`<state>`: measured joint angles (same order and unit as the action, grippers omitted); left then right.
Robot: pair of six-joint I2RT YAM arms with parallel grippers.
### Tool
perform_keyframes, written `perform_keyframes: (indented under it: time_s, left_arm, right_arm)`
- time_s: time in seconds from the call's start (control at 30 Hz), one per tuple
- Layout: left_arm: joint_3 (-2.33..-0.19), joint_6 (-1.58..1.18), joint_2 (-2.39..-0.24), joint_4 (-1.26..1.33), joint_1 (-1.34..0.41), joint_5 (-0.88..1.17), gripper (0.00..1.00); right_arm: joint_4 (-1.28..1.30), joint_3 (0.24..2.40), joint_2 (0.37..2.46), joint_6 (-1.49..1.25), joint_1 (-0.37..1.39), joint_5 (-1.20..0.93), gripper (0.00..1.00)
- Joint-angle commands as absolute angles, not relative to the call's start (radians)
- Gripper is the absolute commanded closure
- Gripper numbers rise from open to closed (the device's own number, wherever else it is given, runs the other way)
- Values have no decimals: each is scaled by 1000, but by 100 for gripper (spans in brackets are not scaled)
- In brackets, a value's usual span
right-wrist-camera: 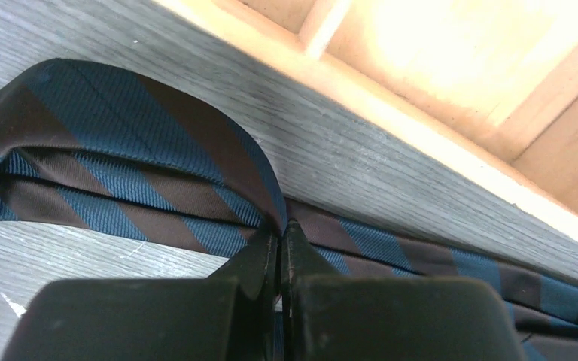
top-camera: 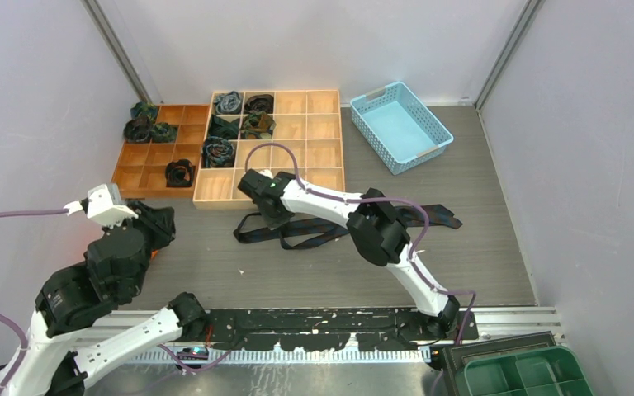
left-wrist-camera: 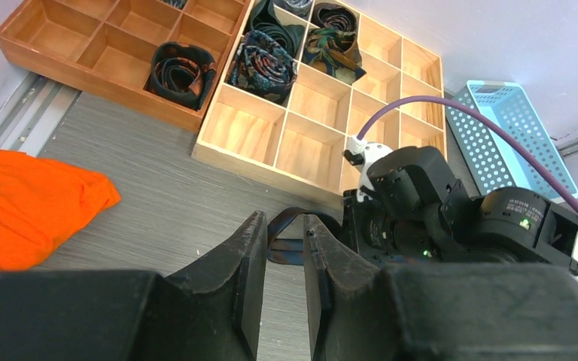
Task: Roll the ties
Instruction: Flatten out the tie at the center of the board.
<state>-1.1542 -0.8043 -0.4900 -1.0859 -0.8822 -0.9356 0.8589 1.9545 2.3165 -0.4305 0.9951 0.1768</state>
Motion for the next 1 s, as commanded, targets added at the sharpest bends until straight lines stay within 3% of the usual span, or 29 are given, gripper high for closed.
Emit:
perform_keyframes:
  time_s: [0.0,0.37,0.9,0.97]
  left_arm:
    - [-1154,-808,-460,-1076,-881,-967,74]
    - [-1163,-771,-405,-1062,-881,-979,75]
    - [-1135,-761,-352,-1078,-881,-994,75]
    - [-1127,-761,-342,-1081,-881,-1003,75]
  right_arm:
    - [825,2016,2207,-356,1066,371,99]
    - [818,2125,2207,-266,1149,571,99]
    - [671,2142,2393,-176,1153,542,99]
    - [658,2156,2417,-183,1153,524,93]
